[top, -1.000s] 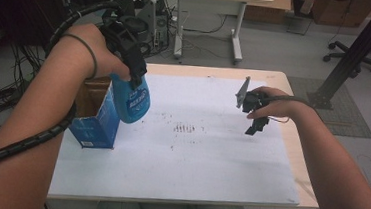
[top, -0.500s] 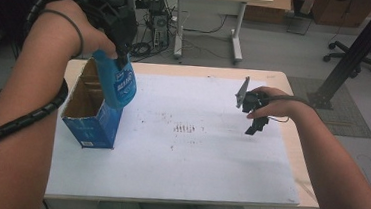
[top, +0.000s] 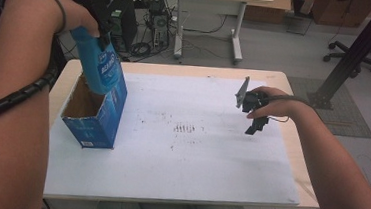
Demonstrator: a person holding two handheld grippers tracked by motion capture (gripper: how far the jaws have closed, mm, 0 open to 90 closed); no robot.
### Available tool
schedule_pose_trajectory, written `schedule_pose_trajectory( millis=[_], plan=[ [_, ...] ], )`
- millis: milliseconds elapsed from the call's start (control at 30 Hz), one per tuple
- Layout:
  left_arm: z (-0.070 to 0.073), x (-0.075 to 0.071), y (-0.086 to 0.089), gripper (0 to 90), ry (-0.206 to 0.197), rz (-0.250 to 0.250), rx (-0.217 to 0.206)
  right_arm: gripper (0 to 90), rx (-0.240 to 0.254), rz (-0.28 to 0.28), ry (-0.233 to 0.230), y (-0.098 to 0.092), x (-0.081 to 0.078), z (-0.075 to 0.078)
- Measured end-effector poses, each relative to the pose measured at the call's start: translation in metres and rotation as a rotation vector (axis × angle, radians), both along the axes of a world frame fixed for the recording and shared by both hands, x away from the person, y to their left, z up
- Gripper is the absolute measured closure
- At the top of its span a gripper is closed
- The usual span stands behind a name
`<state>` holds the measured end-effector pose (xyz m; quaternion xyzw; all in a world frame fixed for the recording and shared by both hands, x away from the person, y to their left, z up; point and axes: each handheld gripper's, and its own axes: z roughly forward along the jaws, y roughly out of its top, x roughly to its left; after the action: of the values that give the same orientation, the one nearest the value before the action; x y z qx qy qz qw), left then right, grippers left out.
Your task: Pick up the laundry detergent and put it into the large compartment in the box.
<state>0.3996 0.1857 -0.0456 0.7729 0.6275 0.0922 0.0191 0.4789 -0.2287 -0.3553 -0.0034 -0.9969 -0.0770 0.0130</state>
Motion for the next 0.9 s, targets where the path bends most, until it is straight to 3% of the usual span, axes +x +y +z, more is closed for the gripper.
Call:
schedule_pose_trajectory(
  millis=[267, 433, 900],
  plan=[
    [-0.003, 0.006, 0.023, 38.1, 0.004, 0.071, -0.021, 5.2, 0.005, -0.007, 0.003, -0.001, 0.001, -0.003],
    [-0.006, 0.01, 0.031, 38.2, 0.004, 0.102, 0.0, 5.3, 0.001, -0.011, 0.009, -0.002, 0.001, -0.006],
    [-0.018, 0.017, 0.042, 38.1, 0.01, 0.132, 0.002, 5.4, -0.002, -0.009, 0.011, 0.0, 0.001, -0.003]
  ],
)
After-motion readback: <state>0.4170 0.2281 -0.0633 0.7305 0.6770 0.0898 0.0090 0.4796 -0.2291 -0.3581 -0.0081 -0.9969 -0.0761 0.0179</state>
